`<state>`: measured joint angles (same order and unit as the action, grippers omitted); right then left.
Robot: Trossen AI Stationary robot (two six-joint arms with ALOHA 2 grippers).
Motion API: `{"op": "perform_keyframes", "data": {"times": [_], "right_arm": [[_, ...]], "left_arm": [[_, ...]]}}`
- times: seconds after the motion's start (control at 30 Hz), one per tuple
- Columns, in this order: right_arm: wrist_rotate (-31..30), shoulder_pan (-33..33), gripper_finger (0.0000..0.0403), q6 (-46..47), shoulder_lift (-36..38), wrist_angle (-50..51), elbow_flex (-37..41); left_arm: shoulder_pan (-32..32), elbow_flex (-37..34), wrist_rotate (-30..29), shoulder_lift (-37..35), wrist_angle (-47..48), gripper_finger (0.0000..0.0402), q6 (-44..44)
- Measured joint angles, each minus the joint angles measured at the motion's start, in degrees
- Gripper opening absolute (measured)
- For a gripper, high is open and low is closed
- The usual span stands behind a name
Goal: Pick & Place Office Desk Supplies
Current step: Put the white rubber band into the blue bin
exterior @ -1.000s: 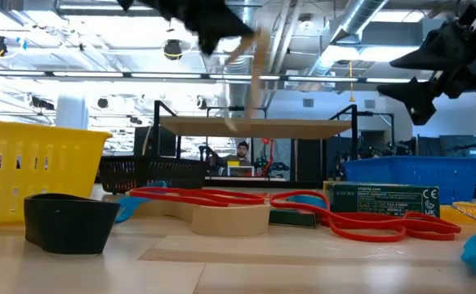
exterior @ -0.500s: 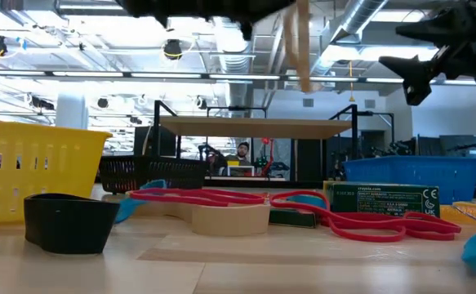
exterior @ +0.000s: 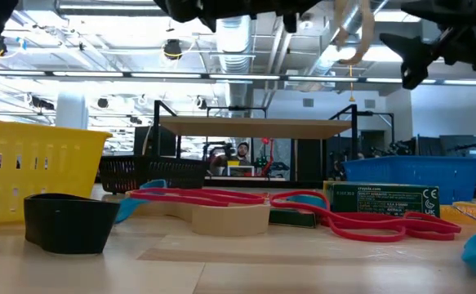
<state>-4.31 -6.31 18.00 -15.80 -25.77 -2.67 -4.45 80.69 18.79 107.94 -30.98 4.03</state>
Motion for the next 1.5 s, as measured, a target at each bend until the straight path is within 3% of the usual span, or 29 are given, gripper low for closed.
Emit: {"op": "perform_keyframes", "data": {"times": [0.2, 0.6, 0.7, 0.77, 0.83, 0.93, 1.07, 1.23, 1.5], "right_arm": [[0.1, -0.1, 0.0228, -2.1, -7.8, -1.2, -4.5], [4.5, -0.5, 0.0224, -6.5, -30.8, -7.7, -14.4], [4.3, -1.6, 0.0175, -9.0, -34.4, -8.0, -15.9], [4.3, -2.4, 0.0095, -10.3, -35.8, -8.4, -16.6], [4.1, -3.4, 0.0027, -12.7, -36.2, -9.0, -16.8], [1.9, -4.4, 0.0007, -12.4, -35.5, -8.2, -16.8], [-3.8, -5.2, 0.0002, -12.6, -33.2, -3.0, -16.8], [-10.9, -6.1, 0.0001, -12.6, -29.4, 5.0, -16.8], [-18.4, -5.9, 0.0001, -4.4, -26.3, 24.8, -16.8]], "left_arm": [[0.3, 3.0, 0.1, 3.1, -0.1, 0.0000, -0.4], [0.3, 8.7, 1.4, 8.1, 0.1, 0.0000, -1.5], [0.3, 8.7, 1.4, 7.6, 0.8, 0.0001, -1.5], [0.1, 8.7, 1.4, 6.9, 2.8, 0.0006, -1.5], [-0.1, 8.7, 0.7, 6.7, 4.5, 0.0018, -0.6], [-0.4, 8.6, 0.5, 5.8, 10.4, 0.0053, 2.5], [-0.4, 8.7, -0.4, 3.8, 19.9, 0.0116, 6.2], [-0.5, 8.6, -6.4, -1.1, 34.9, 0.0178, 10.0], [-0.5, 8.6, -12.1, -9.9, 50.9, 0.0204, 10.4]]}}
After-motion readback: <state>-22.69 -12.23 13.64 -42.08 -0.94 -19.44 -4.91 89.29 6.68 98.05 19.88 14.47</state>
